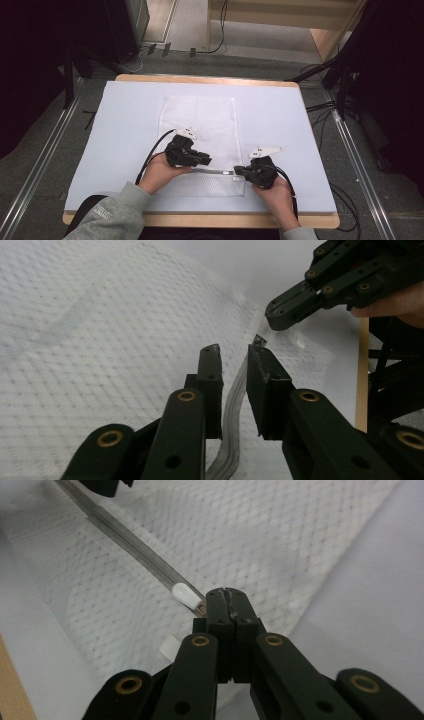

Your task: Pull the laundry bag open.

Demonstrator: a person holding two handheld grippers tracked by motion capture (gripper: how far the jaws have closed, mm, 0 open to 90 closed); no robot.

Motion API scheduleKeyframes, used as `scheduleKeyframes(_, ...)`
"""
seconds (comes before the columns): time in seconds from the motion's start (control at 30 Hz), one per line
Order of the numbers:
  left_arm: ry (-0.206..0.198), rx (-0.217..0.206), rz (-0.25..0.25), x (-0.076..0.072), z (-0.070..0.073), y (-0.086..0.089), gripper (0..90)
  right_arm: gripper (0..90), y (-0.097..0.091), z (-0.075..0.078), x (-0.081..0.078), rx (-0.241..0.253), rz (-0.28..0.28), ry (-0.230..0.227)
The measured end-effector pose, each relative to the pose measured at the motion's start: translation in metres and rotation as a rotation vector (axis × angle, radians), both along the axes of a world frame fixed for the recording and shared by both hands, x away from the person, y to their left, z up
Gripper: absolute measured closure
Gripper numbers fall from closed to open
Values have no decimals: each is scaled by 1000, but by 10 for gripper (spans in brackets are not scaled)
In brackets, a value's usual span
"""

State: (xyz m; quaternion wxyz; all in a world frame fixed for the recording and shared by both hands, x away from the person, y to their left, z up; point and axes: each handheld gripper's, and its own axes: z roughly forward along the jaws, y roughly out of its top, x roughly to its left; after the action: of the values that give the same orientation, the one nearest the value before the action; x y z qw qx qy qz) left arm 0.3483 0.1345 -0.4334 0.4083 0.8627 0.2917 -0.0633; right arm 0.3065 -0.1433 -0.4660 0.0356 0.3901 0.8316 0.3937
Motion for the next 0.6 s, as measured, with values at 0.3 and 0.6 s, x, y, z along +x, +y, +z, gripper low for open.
scheduleKeyframes(0.3,6,-5,-30,-3,-3,-14,711,900,-1,-6,3,-34,-1,4)
scheduleKeyframes(0.6,0,32,-74,-6,-12,-32,746,900,-1,-9,-1,-31,-3,-22)
